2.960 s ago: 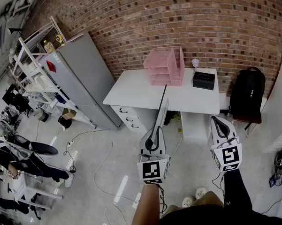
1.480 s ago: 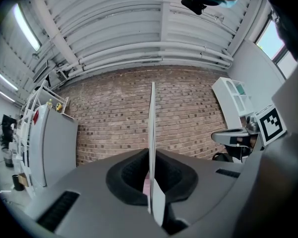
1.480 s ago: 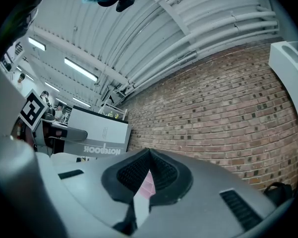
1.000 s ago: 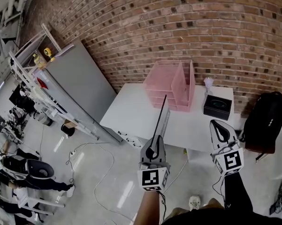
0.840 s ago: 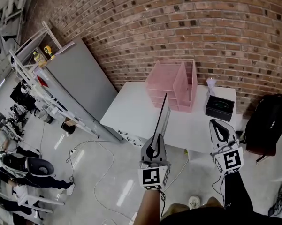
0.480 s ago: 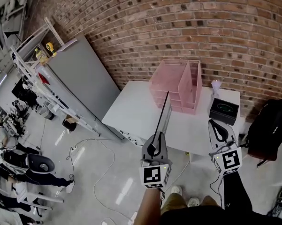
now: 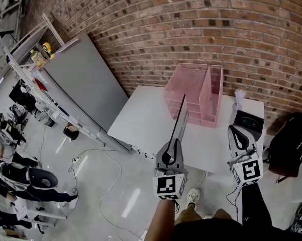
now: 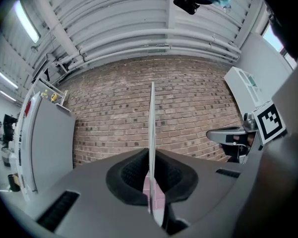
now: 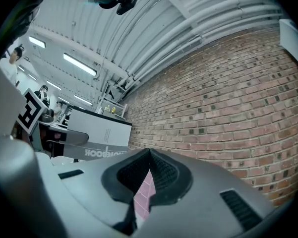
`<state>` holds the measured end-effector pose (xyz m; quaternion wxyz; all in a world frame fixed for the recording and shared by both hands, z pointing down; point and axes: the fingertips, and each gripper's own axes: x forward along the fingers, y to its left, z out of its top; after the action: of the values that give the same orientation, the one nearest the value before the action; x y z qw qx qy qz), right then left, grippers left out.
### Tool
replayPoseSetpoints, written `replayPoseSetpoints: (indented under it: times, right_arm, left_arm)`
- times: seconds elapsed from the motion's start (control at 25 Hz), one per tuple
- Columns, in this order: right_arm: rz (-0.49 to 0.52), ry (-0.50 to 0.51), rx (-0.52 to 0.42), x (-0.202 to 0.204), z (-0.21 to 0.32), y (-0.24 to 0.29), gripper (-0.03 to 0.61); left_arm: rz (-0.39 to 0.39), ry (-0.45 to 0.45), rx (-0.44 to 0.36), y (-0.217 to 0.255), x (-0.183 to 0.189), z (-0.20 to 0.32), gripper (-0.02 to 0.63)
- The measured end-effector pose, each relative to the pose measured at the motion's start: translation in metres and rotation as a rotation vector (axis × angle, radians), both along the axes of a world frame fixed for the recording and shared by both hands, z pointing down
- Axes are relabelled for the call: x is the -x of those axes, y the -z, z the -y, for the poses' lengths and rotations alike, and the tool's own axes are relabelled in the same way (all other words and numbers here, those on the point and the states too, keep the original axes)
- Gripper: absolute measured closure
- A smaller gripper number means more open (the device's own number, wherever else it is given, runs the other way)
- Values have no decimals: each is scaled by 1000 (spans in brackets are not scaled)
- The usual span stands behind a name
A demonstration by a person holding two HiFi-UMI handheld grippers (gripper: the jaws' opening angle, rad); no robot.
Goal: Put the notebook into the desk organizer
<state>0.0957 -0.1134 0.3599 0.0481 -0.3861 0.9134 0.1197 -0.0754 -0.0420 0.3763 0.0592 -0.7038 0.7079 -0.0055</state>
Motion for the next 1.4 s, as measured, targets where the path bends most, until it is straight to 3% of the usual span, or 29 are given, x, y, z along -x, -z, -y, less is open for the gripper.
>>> replayPoseSetpoints:
  times: [0.12, 0.24, 0.44, 0.64, 1.0, 1.4]
  right_arm:
    - [-15, -19, -1, 16, 16, 2, 558]
    - [-24, -43, -2, 31, 31, 6, 558]
    - [-40, -75, -2, 55, 52, 9, 558]
    - [-60, -100, 0, 75, 70, 8, 558]
    - [-60, -151, 14, 92, 99, 1, 558]
    - [-79, -198, 31, 99, 117, -9, 558]
  left_arm:
    - [-43, -23, 9, -4, 19, 22, 594]
    - [-143, -60, 3, -8, 39, 38, 594]
    - [-381, -127, 19, -30, 73, 59, 594]
    - [-674, -198, 43, -68, 94, 72, 594]
    - [-1039, -224, 120, -128, 113, 106, 594]
    - [-1260, -173, 160, -160, 125, 130, 594]
